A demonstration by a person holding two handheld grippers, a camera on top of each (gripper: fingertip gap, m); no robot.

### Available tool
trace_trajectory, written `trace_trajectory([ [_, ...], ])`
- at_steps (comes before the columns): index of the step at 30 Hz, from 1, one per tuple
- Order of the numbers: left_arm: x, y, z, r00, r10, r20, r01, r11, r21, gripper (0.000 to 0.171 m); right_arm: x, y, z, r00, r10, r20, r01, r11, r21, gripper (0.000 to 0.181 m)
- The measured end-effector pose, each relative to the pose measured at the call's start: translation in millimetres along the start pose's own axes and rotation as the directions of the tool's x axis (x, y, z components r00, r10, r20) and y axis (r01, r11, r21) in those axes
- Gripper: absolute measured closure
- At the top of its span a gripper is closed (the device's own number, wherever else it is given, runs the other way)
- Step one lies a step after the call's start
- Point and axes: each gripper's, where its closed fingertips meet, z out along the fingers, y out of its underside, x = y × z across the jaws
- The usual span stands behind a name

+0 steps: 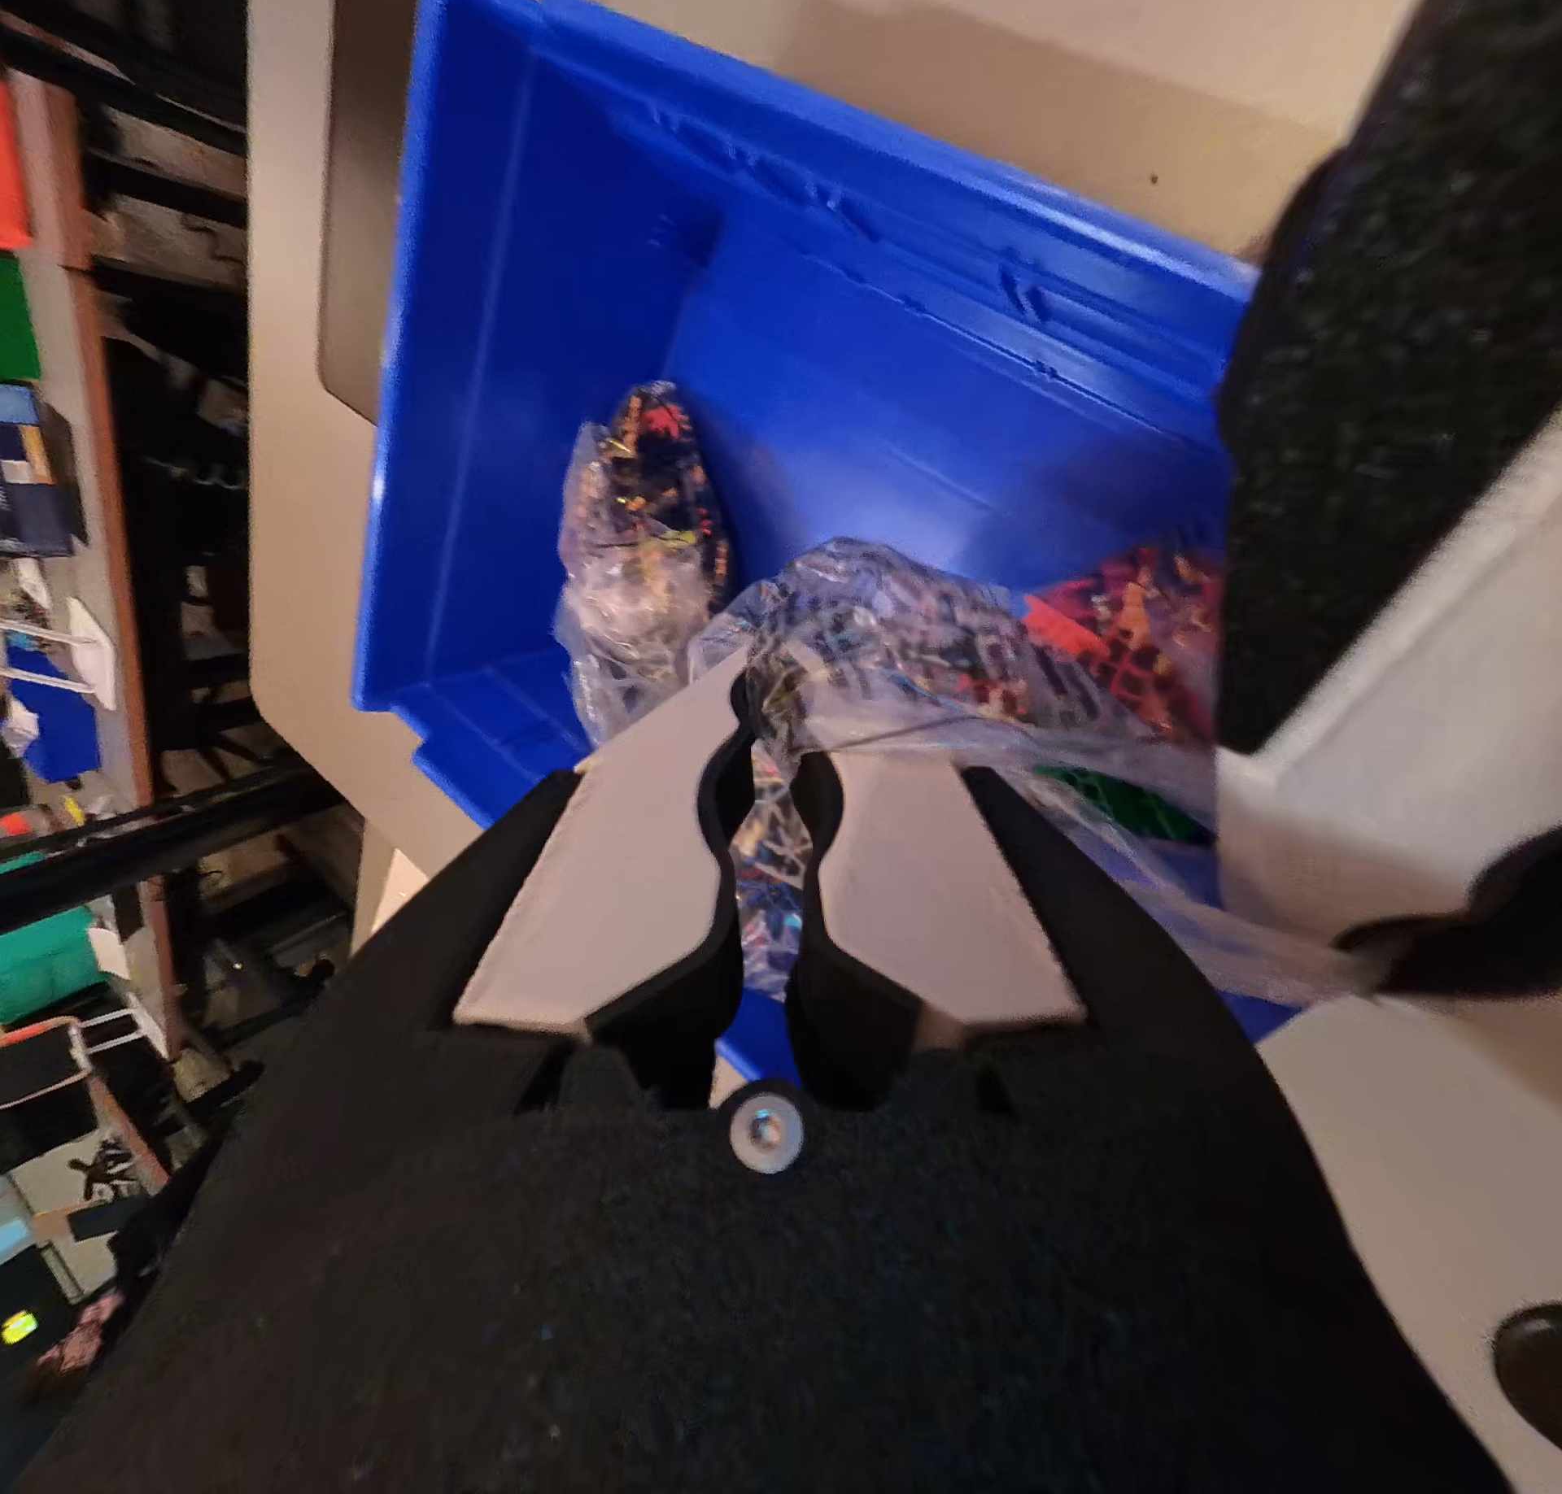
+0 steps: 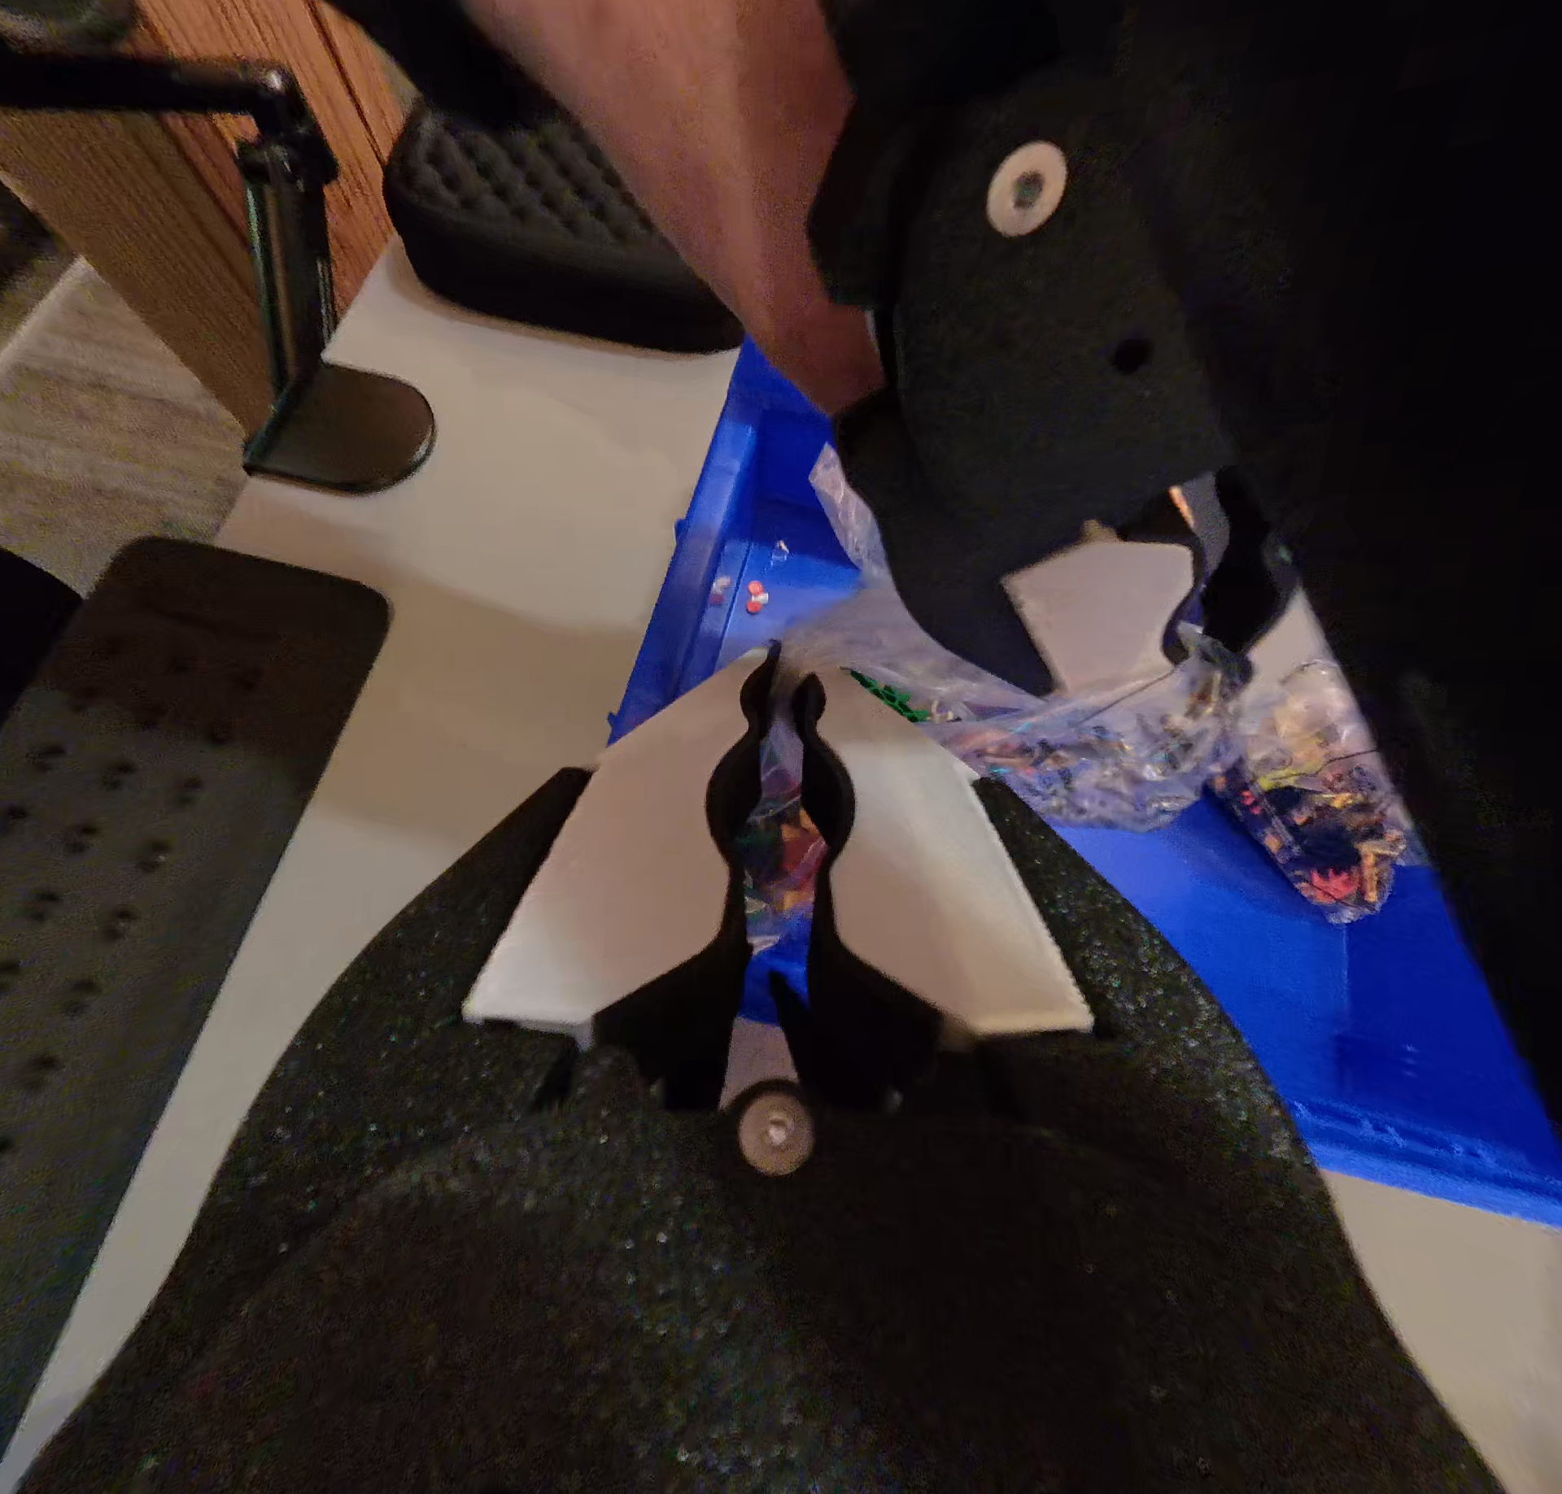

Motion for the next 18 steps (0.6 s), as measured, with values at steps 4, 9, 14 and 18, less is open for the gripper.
trace_trajectory([
  [4,-10.0,-9.8,1.3,0.998,0.057,0.024,-0.058,0.998,0.024,0.171,-0.8,-6.7,-7.4,0.999,0.020,0.028,-0.021,0.999,0.041,0.181],
  [9,-9.7,-13.0,11.6,0.993,0.120,-0.010,-0.119,0.991,0.062,0.171,-6.6,-4.5,-8.6,0.999,-0.036,0.010,0.036,0.999,-0.004,0.181],
  [14,7.0,-20.3,12.2,0.961,0.255,-0.107,-0.240,0.961,0.136,0.171,-21.7,-0.6,-8.9,0.994,-0.093,0.051,0.094,0.995,-0.018,0.181],
  [18,-1.3,-23.6,-7.1,0.968,0.235,-0.089,-0.222,0.965,0.139,0.171,-9.8,-9.9,-10.8,0.997,-0.057,-0.046,0.059,0.997,0.039,0.175],
])
